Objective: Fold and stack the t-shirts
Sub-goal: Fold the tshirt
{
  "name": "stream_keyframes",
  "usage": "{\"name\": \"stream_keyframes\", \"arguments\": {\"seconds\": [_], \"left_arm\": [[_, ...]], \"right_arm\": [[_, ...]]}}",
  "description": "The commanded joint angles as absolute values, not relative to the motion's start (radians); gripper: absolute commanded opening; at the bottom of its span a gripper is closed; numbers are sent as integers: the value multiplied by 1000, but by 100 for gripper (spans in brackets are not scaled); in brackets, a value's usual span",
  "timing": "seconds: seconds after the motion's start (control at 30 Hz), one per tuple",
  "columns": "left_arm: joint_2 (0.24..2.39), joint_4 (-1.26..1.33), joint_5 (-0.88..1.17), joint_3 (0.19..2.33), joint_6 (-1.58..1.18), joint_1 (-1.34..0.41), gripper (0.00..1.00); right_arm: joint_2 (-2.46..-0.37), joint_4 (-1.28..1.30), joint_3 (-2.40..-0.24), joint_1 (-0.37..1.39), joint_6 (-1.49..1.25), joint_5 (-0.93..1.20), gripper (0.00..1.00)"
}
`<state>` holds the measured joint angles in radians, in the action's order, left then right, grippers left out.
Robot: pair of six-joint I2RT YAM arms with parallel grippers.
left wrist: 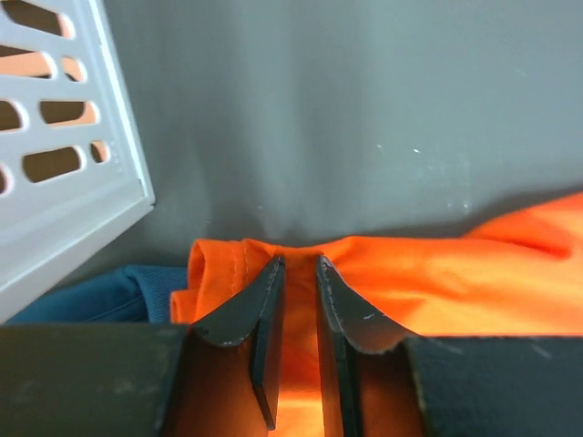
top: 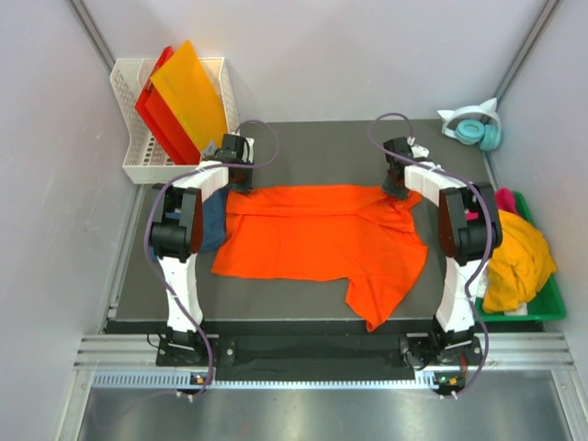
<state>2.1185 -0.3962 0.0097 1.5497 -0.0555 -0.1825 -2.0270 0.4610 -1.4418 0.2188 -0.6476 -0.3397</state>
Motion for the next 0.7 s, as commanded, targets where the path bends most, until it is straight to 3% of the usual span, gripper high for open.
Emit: {"name": "stream_keyframes", "arguments": {"seconds": [0.0, 0.43, 0.67], "left_arm": [[2151, -422, -86, 1572, -67, -169, 25], [2163, -423, -92, 1594, -80, -163, 24], [1978, -370, 44, 1586, -80, -163, 28]], "right_arm": [[-1970, 522, -1394, 164, -718, -419, 29], [-1985, 448, -1379, 109, -620, -359, 34], [-1780, 325, -1426, 164, -511, -292, 52]]}}
